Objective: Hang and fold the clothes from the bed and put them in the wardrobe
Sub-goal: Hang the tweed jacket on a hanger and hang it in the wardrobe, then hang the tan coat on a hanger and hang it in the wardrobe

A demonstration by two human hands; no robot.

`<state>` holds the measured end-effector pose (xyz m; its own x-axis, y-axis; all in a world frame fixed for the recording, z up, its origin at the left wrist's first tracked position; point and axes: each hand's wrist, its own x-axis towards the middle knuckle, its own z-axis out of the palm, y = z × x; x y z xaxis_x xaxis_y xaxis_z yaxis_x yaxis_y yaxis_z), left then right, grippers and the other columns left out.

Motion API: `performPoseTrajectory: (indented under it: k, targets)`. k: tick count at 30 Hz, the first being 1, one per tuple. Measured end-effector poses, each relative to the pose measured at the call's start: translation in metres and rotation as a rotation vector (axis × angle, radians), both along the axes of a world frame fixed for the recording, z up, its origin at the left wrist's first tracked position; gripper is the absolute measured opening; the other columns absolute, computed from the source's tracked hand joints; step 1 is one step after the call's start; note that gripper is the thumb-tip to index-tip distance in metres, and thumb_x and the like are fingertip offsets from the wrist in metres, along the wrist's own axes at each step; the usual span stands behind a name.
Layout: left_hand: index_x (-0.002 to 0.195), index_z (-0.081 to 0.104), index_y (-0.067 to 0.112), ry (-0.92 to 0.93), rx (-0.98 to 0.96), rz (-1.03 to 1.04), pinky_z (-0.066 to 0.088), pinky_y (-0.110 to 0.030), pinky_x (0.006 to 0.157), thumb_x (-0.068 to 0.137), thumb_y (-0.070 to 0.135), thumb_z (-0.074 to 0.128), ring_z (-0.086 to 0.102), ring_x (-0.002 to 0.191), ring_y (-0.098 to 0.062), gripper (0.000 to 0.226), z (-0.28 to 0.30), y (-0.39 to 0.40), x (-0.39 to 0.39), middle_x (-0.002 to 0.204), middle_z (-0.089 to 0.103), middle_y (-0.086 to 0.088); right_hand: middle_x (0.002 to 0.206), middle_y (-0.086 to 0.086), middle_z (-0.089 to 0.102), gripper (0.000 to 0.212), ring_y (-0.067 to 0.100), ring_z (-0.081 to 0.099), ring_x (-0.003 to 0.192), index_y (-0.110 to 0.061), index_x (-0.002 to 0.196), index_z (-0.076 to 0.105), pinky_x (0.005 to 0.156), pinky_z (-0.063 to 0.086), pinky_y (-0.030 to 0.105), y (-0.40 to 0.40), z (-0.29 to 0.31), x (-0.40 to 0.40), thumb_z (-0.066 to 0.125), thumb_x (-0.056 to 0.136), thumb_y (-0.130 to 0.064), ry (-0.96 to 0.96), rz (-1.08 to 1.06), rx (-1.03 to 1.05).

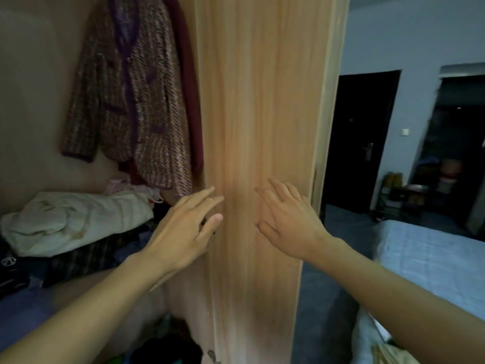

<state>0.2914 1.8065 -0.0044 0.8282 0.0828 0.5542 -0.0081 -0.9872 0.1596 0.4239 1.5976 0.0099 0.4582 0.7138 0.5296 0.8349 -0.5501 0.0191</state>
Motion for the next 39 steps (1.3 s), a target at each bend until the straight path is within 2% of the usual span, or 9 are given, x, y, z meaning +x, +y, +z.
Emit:
performPoseTrajectory:
  k: [4, 8, 11, 14, 21, 25, 29, 33, 39]
  targets:
    - [0.148, 0.043, 0.026, 0.029, 0.069, -0.044, 0.025, -0.027, 0.115, 0.097, 0.062, 0.022, 0.031, 0.143, -0.015, 0.066, -0.017, -0.065, 0.026, 0.161, 0.028, 0.004, 0.157, 0.009, 0.025, 0.065, 0.028, 0.025, 0.143, -0.022, 0.15, 0.028, 0.107, 0.038, 0.05, -0.079, -0.02, 0.023, 0.051, 0.095, -0.047, 0.053, -0.049, 0.039]
    - [0.143, 0.05, 0.016, 0.072, 0.015, -0.104, 0.018, -0.019, 0.114, 0.099, 0.058, 0.025, 0.039, 0.142, -0.021, 0.067, -0.035, -0.152, 0.066, 0.155, 0.04, -0.009, 0.16, 0.008, 0.02, 0.066, 0.029, 0.02, 0.146, -0.024, 0.151, 0.025, 0.11, 0.034, 0.053, -0.175, -0.047, 0.048, 0.051, 0.095, -0.05, 0.139, -0.146, 0.04]
    - [0.138, 0.056, 0.009, 0.103, 0.01, -0.199, 0.026, -0.026, 0.114, 0.102, 0.056, 0.024, 0.048, 0.136, -0.027, 0.067, -0.056, -0.22, 0.096, 0.147, 0.049, -0.016, 0.161, 0.007, 0.019, 0.068, 0.029, 0.017, 0.147, -0.025, 0.153, 0.024, 0.111, 0.032, 0.052, -0.247, -0.07, 0.062, 0.05, 0.096, -0.051, 0.182, -0.209, 0.019]
    - [0.143, 0.051, 0.019, 0.138, -0.034, -0.239, 0.032, -0.031, 0.114, 0.099, 0.056, 0.029, 0.044, 0.138, -0.022, 0.062, -0.078, -0.276, 0.12, 0.154, 0.041, -0.008, 0.162, 0.007, 0.016, 0.069, 0.029, 0.015, 0.148, -0.026, 0.154, 0.02, 0.113, 0.029, 0.049, -0.309, -0.093, 0.074, 0.049, 0.096, -0.052, 0.244, -0.284, 0.004]
    - [0.142, 0.053, 0.022, 0.229, -0.082, -0.416, 0.025, -0.026, 0.114, 0.093, 0.073, 0.016, 0.043, 0.139, -0.018, 0.08, -0.126, -0.379, 0.202, 0.153, 0.043, -0.002, 0.161, 0.006, 0.023, 0.068, 0.027, 0.019, 0.147, -0.025, 0.153, 0.028, 0.114, 0.03, 0.048, -0.441, -0.142, 0.097, 0.05, 0.094, -0.052, 0.413, -0.526, 0.117]
    - [0.141, 0.053, 0.023, 0.298, -0.164, -0.555, 0.022, -0.021, 0.112, 0.088, 0.069, 0.024, 0.041, 0.14, -0.016, 0.076, -0.152, -0.439, 0.254, 0.152, 0.044, 0.0, 0.158, 0.005, 0.028, 0.066, 0.024, 0.023, 0.146, -0.026, 0.151, 0.03, 0.115, 0.029, 0.045, -0.5, -0.165, 0.103, 0.054, 0.094, -0.048, 0.5, -0.681, 0.186]
    - [0.139, 0.056, 0.019, 0.37, -0.226, -0.7, 0.031, -0.038, 0.116, 0.09, 0.073, 0.022, 0.044, 0.138, -0.022, 0.081, -0.187, -0.49, 0.302, 0.149, 0.049, -0.005, 0.158, 0.004, 0.027, 0.067, 0.024, 0.024, 0.145, -0.027, 0.151, 0.029, 0.112, 0.032, 0.044, -0.544, -0.186, 0.104, 0.057, 0.093, -0.047, 0.552, -0.854, 0.129]
    - [0.136, 0.057, 0.012, 0.461, -0.244, -0.854, 0.033, -0.041, 0.114, 0.09, 0.08, 0.014, 0.049, 0.132, -0.025, 0.093, -0.221, -0.529, 0.343, 0.141, 0.056, -0.008, 0.155, 0.002, 0.032, 0.064, 0.024, 0.027, 0.144, -0.024, 0.15, 0.032, 0.111, 0.033, 0.043, -0.58, -0.202, 0.103, 0.056, 0.095, -0.045, 0.589, -1.004, 0.114]
    - [0.133, 0.059, 0.017, 0.55, -0.277, -0.978, 0.037, -0.031, 0.107, 0.089, 0.067, 0.032, 0.054, 0.125, -0.021, 0.072, -0.251, -0.584, 0.37, 0.135, 0.06, -0.003, 0.153, 0.001, 0.037, 0.068, 0.021, 0.03, 0.143, -0.023, 0.149, 0.035, 0.112, 0.034, 0.046, -0.63, -0.222, 0.102, 0.046, 0.093, -0.06, 0.615, -1.118, 0.185]
